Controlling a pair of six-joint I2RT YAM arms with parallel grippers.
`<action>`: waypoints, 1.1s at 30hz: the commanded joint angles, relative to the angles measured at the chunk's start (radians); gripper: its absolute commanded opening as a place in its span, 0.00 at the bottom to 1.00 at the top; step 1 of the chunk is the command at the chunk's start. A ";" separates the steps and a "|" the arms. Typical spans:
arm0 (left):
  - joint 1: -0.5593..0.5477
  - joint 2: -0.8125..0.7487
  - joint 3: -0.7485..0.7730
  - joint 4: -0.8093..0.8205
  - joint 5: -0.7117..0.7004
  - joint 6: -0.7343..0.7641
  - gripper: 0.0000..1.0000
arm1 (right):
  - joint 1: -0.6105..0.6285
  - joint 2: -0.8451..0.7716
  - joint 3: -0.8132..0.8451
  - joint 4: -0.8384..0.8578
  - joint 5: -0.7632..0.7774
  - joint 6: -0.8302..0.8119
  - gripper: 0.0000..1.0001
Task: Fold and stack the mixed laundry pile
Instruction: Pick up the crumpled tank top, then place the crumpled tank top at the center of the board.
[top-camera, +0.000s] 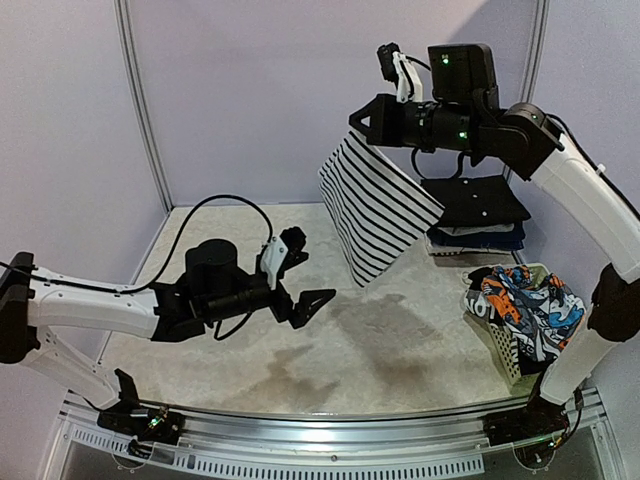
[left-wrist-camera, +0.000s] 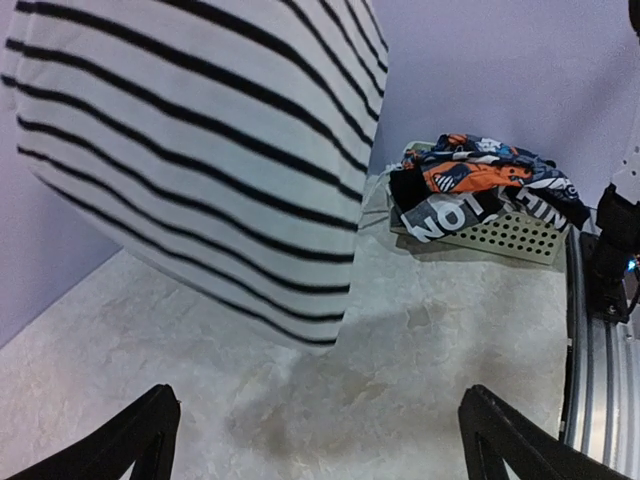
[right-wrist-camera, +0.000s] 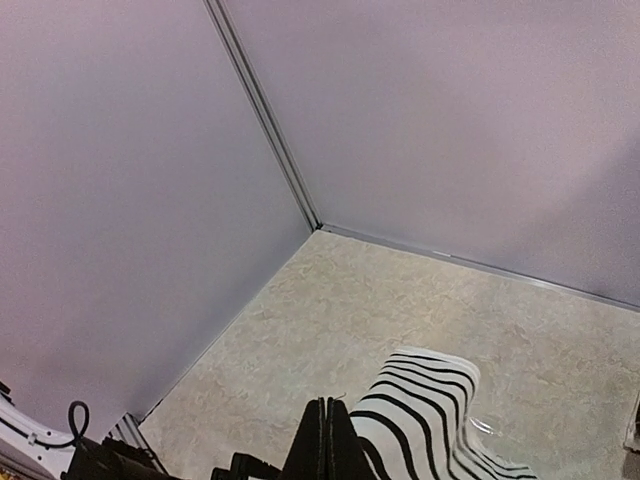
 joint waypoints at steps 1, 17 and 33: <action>-0.033 0.075 0.062 0.102 -0.049 0.144 0.99 | 0.007 0.023 0.054 0.006 0.085 0.002 0.00; -0.071 0.231 0.143 0.080 -0.342 0.328 0.00 | 0.009 0.043 0.049 -0.034 0.162 -0.029 0.00; -0.069 -0.040 0.436 -0.820 -0.513 0.220 0.00 | -0.070 0.024 -0.062 -0.041 0.378 -0.054 0.00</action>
